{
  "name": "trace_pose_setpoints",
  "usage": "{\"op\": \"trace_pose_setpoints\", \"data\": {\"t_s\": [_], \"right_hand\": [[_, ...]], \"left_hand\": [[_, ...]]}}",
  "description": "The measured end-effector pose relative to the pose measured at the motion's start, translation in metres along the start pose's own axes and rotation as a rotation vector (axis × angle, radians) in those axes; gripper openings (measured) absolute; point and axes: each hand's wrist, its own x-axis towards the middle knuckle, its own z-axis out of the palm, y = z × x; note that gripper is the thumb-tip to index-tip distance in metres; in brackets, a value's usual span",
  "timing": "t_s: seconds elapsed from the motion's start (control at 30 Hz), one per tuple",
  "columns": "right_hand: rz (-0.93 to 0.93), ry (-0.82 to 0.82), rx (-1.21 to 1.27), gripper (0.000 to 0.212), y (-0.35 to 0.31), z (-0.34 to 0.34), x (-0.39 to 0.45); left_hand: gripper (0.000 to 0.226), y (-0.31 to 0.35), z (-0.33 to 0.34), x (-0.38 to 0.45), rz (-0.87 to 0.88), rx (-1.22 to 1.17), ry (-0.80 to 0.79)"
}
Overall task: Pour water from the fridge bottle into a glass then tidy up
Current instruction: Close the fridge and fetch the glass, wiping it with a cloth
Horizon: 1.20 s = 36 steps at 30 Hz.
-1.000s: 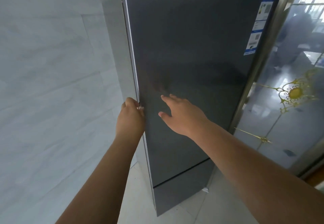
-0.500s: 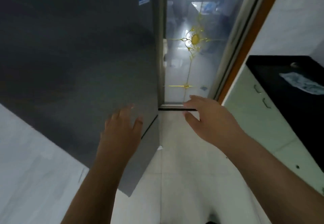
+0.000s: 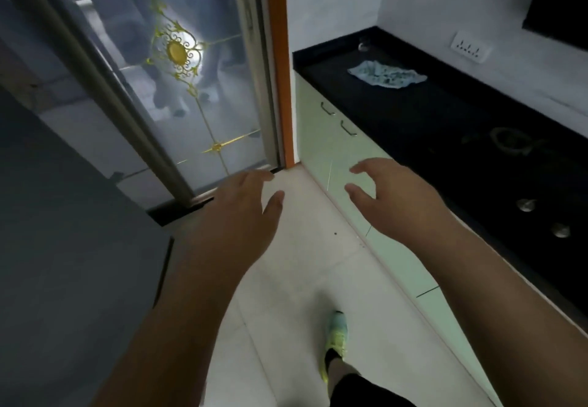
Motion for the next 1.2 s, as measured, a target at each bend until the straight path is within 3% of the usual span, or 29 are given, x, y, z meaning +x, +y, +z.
{"op": "trace_pose_setpoints", "data": {"t_s": [0.23, 0.5, 0.67, 1.2], "right_hand": [[0.039, -0.075, 0.088, 0.056, 0.047, 0.018, 0.087], [0.031, -0.105, 0.081, 0.055, 0.08, 0.008, 0.179], [0.085, -0.088, 0.077, 0.053, 0.088, 0.001, 0.228], [0.409, 0.054, 0.096, 0.051, 0.041, 0.013, 0.411]], "left_hand": [[0.047, 0.024, 0.021, 0.087, 0.039, 0.122, -0.093], [0.044, 0.033, 0.038, 0.172, -0.016, 0.062, -0.123], [0.046, 0.036, 0.048, 0.233, 0.037, 0.079, -0.168], [0.042, -0.013, 0.038, 0.491, 0.331, 0.14, -0.369]]}}
